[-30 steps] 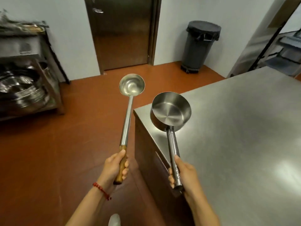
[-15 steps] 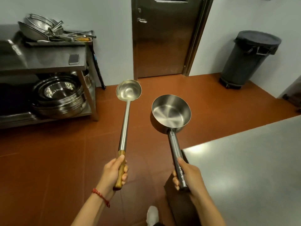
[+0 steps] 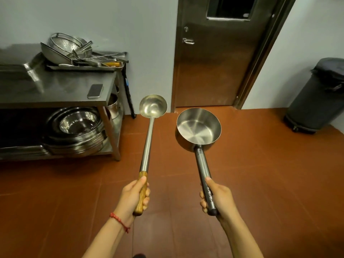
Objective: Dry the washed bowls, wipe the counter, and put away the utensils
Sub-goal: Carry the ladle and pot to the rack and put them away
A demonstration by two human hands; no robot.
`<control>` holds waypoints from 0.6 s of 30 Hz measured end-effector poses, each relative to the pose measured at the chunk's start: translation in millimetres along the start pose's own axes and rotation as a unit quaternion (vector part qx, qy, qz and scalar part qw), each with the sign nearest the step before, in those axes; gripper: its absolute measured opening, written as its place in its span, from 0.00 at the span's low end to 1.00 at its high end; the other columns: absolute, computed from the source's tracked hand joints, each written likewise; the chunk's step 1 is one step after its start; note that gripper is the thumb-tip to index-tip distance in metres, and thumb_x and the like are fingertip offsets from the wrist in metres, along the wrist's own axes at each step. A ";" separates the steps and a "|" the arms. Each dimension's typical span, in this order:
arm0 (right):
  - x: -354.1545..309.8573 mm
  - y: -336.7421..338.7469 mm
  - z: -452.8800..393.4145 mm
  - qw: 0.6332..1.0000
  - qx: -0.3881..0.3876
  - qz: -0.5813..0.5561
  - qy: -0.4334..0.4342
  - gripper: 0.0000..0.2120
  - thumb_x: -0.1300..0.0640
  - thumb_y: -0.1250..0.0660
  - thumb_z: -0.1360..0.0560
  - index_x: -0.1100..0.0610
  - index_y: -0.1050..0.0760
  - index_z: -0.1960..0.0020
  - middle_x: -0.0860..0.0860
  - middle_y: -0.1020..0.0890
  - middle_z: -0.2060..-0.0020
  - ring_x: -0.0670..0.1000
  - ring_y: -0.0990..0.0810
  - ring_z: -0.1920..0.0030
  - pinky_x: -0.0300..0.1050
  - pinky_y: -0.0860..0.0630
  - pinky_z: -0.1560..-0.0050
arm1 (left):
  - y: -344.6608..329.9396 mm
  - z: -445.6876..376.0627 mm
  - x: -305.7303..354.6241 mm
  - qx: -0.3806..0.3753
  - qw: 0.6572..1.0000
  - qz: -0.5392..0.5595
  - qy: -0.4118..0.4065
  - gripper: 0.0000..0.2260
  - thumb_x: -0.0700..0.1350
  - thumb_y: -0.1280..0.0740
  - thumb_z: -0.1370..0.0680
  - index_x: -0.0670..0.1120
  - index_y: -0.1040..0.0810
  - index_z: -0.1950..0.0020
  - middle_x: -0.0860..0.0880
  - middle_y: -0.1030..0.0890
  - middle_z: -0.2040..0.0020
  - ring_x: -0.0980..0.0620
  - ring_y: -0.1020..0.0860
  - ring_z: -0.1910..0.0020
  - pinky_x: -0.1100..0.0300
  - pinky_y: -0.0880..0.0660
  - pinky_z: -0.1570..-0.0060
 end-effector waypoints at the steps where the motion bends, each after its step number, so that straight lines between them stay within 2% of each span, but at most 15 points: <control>1: -7.9 -5.7 -19.2 1.000 -0.004 0.002 0.000 0.17 0.53 0.38 0.23 0.63 0.28 0.66 0.56 0.27 0.77 0.53 0.31 0.82 0.40 0.34 0.81 | -3.1 -17.4 6.4 0.003 1.000 0.001 -0.002 0.11 0.44 0.40 0.21 0.40 0.29 0.61 0.49 0.28 0.79 0.55 0.34 0.86 0.70 0.37 0.85; 12: -106.7 -92.3 -234.7 0.999 -0.049 0.019 -0.003 0.17 0.51 0.37 0.24 0.64 0.29 0.62 0.55 0.26 0.77 0.52 0.30 0.82 0.39 0.33 0.81 | -30.1 -231.5 118.9 0.027 0.999 0.027 -0.021 0.11 0.44 0.39 0.21 0.40 0.28 0.61 0.48 0.28 0.78 0.54 0.33 0.86 0.69 0.36 0.85; 18: -173.3 -139.7 -339.6 0.997 -0.076 0.028 -0.003 0.17 0.50 0.36 0.25 0.63 0.28 0.64 0.55 0.25 0.77 0.53 0.30 0.82 0.39 0.33 0.81 | -47.3 -334.7 191.6 0.040 0.998 0.033 -0.030 0.11 0.45 0.39 0.21 0.40 0.29 0.61 0.48 0.28 0.78 0.54 0.33 0.86 0.69 0.36 0.85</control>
Point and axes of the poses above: each hand's wrist, its own z-axis away from the middle knuckle, its own y-axis out of the back of the hand, x = y × z, the point moved 4 cm from there along -z, towards the middle knuckle
